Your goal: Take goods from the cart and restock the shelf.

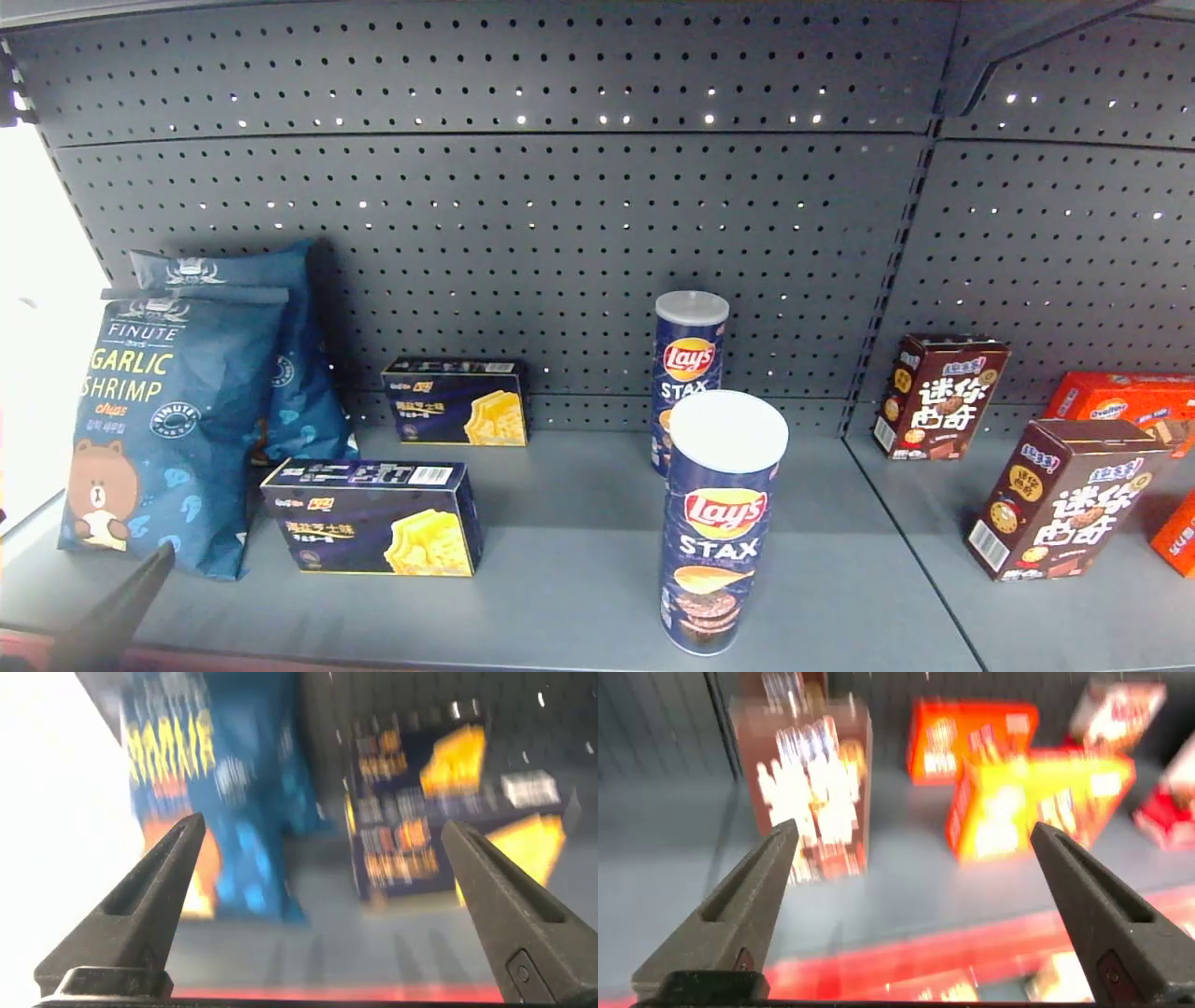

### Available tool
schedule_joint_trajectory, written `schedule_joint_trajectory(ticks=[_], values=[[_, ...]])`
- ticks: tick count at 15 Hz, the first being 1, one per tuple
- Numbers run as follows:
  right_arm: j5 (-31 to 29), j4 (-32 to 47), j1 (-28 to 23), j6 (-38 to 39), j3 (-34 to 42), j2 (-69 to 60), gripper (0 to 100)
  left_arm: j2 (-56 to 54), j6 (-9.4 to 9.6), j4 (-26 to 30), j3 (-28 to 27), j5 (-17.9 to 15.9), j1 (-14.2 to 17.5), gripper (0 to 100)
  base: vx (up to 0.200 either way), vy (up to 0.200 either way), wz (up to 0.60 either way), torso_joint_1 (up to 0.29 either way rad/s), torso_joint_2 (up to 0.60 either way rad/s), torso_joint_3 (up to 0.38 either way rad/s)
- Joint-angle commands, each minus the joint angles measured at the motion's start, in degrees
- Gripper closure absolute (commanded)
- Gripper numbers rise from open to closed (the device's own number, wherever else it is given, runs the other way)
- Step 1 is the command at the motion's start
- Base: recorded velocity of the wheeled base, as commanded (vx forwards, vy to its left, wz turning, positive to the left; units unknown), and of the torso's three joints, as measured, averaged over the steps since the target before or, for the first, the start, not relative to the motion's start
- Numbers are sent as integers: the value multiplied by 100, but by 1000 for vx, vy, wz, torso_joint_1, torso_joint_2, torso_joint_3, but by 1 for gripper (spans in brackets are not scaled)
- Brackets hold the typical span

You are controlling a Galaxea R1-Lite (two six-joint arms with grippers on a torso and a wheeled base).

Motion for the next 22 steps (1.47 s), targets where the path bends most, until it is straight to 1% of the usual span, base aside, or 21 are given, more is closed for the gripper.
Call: schedule_joint_trajectory(ticks=[1,2,3,4,5,7,11,14,15,16,17,18,19,20,21,22], values=[[7,941,-72,-6,193,-1447,0,-1548,-246,756,667,-17,9,0,0,0,0,0,0,0],[-28,1284,-72,-15,185,-1895,0,-2181,-413,1608,667,-26,-18,0,0,0,0,0,0,0],[-98,1565,-19,-50,255,-2309,0,-2954,-440,2390,667,-78,-35,0,0,0,0,0,0,0],[-186,1601,7,-77,343,-2405,0,-3455,-431,2900,667,-122,-35,0,0,0,0,0,0,0],[-265,1557,7,-94,396,-2405,0,-4062,-457,3524,597,-87,-53,0,0,0,0,0,0,0],[-257,1530,7,-94,404,-2405,0,-4018,-528,3392,597,-8,-70,0,0,0,0,0,0,0],[-248,1513,16,-85,413,-2405,0,-4044,-519,3375,605,-17,-79,0,0,0,0,0,0,0],[297,1442,16,169,457,-2405,0,-4044,-528,3357,623,-34,-79,0,0,0,0,0,0,0],[789,1372,16,161,492,-2405,0,-4044,-528,3357,623,-34,-79,0,0,0,0,0,0,0],[1440,1363,16,152,501,-2405,0,-4044,-528,3357,623,-34,-79,0,0,0,0,0,0,0],[1563,1363,7,152,501,-2405,0,-4044,-528,3357,623,-34,-79,0,0,0,0,0,0,0],[1536,1363,16,196,501,-2405,0,-4044,-528,3357,623,-43,-79,0,0,0,0,0,0,0],[1343,1381,7,363,501,-2405,0,-4036,-537,3357,623,-34,-79,0,0,0,0,0,0,0],[710,1398,7,547,492,-2405,0,-4036,-537,3357,623,-34,-79,0,0,0,0,0,0,0],[710,1398,7,547,492,-2405,0,-4036,-537,3357,623,-34,-79,0,0,0,0,0,0,0],[526,1390,16,618,501,-2405,0,-4036,-572,3357,623,-70,-79,0,0,0,0,0,0,0]])
